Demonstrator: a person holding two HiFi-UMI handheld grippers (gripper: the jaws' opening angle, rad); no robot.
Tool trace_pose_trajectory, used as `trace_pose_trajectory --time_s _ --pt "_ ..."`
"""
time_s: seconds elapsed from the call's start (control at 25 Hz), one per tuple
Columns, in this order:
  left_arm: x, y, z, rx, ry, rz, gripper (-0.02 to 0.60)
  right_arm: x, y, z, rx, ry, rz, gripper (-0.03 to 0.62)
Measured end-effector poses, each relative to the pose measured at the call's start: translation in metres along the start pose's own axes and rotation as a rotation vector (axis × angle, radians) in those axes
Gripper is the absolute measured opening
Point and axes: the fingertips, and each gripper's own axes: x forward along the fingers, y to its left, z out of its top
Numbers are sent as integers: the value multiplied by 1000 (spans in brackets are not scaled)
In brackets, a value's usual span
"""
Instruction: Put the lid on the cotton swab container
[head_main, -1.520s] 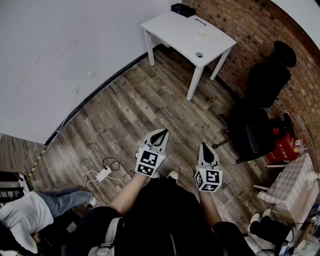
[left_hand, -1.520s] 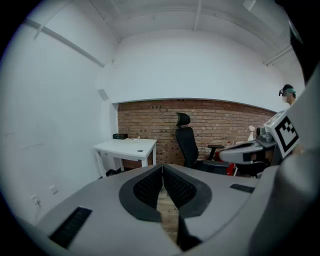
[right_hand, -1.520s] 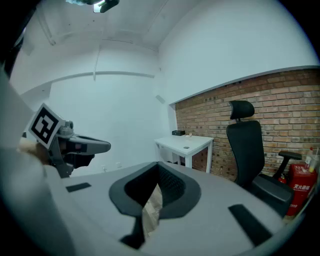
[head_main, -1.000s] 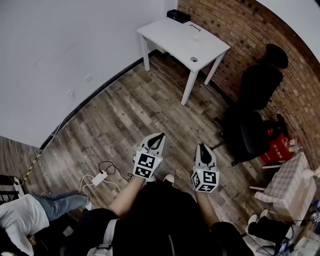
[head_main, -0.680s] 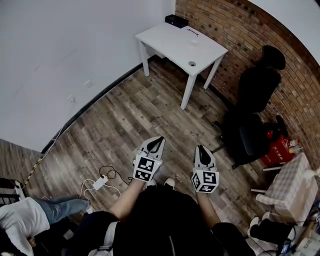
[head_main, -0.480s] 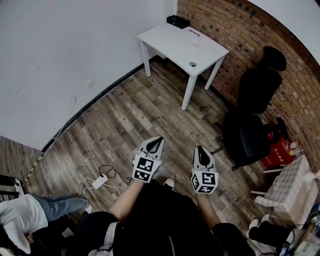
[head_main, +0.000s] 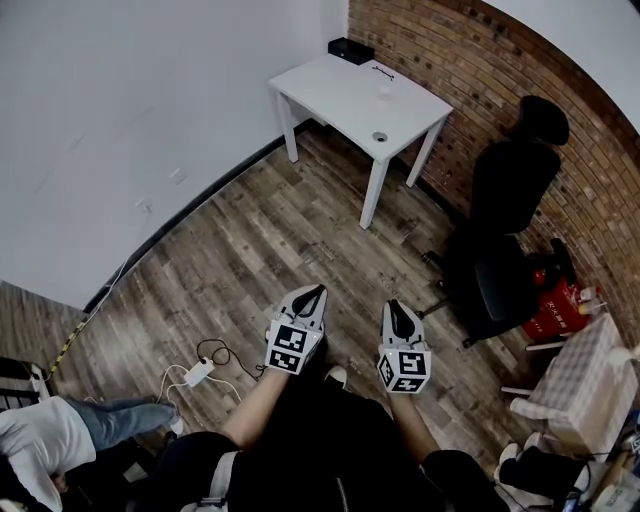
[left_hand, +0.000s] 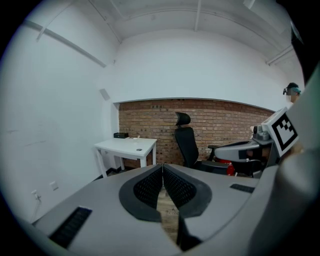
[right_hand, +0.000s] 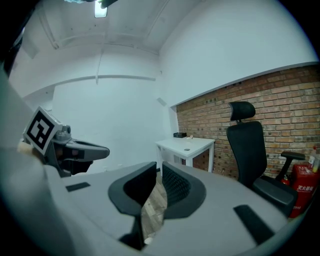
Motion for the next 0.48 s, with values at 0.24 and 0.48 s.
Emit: trace_pose_trajectory --time_s 0.24,0.48 --pt "29 15 6 -7 -8 -11 17 26 -9 2 0 7 -8 26" --pt "71 35 14 -15 -2 -33 17 66 -25 11 1 19 -18 26"
